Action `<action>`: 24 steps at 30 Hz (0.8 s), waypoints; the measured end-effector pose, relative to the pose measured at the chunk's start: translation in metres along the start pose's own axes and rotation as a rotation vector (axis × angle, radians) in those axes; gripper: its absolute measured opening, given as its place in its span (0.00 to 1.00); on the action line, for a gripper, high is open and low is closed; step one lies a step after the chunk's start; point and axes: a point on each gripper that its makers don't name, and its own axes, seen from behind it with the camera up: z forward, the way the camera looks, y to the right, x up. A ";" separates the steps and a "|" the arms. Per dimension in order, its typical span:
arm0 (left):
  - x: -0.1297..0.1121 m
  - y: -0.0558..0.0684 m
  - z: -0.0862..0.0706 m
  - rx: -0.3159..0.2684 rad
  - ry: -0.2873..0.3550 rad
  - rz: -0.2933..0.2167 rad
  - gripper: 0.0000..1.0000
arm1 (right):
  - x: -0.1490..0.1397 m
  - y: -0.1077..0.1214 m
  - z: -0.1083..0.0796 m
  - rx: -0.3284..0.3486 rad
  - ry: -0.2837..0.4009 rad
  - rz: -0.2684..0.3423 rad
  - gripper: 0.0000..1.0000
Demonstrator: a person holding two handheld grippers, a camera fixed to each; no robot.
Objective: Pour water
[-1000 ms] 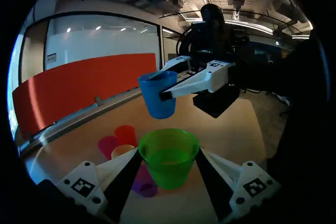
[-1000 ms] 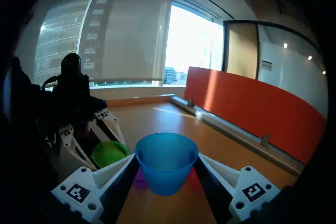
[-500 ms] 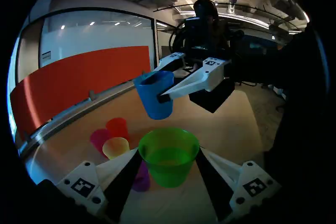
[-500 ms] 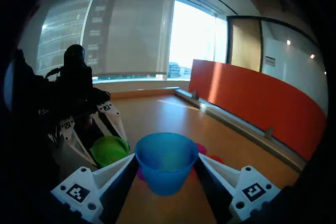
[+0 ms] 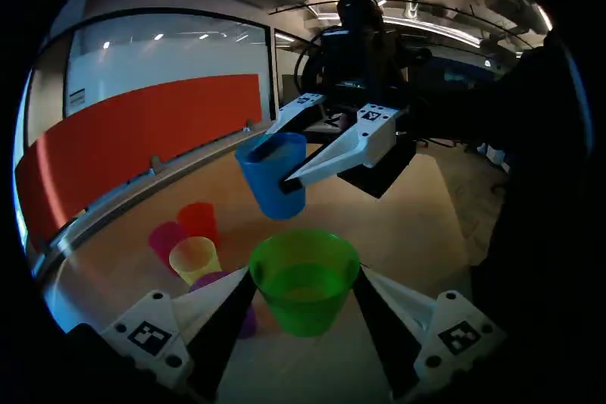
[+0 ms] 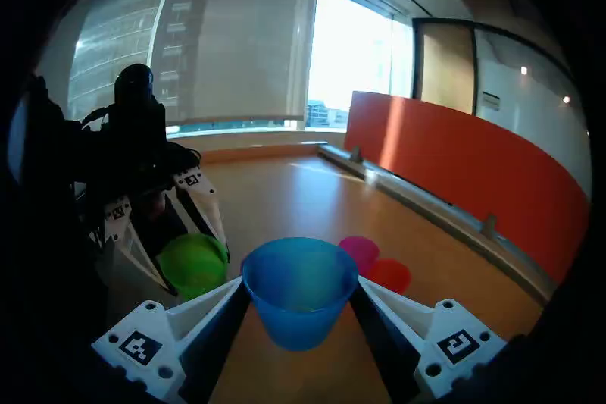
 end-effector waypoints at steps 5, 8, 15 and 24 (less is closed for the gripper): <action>-0.005 0.005 0.002 -0.008 -0.009 -0.003 0.86 | -0.009 -0.001 0.000 0.002 -0.020 0.003 0.91; -0.008 0.007 0.002 -0.011 -0.017 0.002 0.86 | -0.013 -0.002 0.000 0.004 -0.029 0.004 0.91; -0.014 0.010 0.005 -0.025 -0.039 0.009 0.86 | -0.022 -0.004 0.001 0.016 -0.046 0.008 0.95; -0.028 0.014 0.007 -0.040 -0.072 0.022 0.86 | -0.032 -0.009 0.004 0.029 -0.054 0.018 0.95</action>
